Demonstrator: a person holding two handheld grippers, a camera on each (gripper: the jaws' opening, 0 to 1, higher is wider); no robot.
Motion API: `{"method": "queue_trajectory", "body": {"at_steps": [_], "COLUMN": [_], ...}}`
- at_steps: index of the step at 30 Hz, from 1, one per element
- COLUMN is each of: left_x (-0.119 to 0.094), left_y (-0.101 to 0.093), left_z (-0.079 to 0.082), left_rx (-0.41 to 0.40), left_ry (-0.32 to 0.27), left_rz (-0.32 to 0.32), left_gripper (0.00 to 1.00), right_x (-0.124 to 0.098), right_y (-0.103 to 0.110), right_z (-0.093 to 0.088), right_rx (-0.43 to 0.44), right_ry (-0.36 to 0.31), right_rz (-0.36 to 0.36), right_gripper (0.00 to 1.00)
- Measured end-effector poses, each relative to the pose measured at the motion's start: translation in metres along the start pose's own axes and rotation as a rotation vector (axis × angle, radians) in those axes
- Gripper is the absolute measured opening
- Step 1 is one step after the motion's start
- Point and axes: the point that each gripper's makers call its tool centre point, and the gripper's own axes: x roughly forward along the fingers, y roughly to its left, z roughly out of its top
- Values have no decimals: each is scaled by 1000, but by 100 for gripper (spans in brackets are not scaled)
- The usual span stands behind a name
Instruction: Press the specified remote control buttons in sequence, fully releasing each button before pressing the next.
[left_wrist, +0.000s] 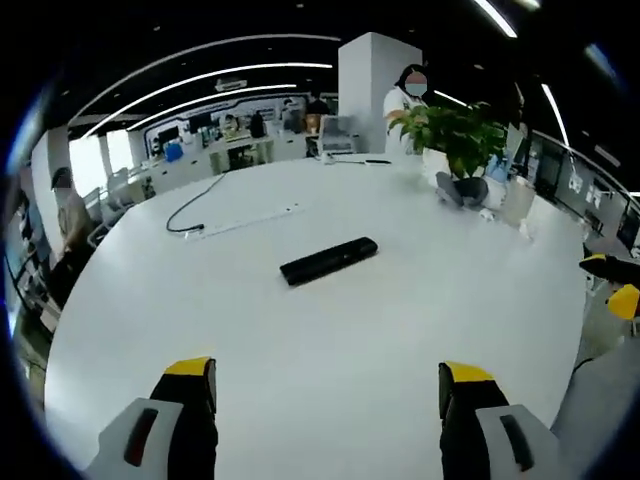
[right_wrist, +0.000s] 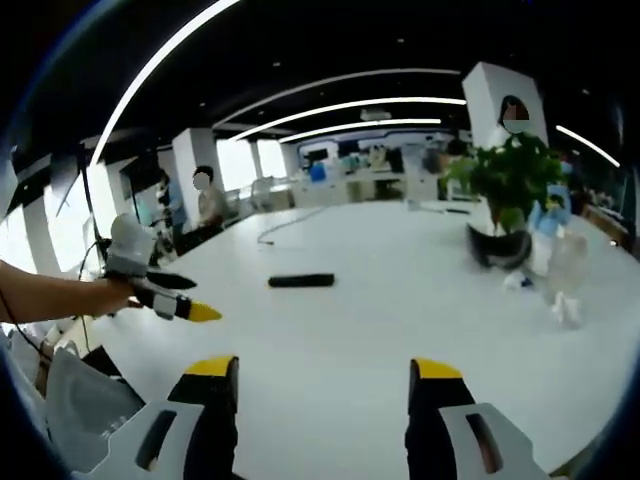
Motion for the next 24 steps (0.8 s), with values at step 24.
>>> {"method": "queue_trajectory", "body": {"at_steps": [24], "left_x": [-111], "left_y": [-7], "left_z": [-38], "left_rx": [-80], "left_ry": [-190], "left_rz": [163], "left_gripper": [95], "right_x": [0], "right_y": [4], "right_z": [-2], "right_rx": [-34], "right_ry": [11], "right_rz": [4], "right_gripper": [68]}}
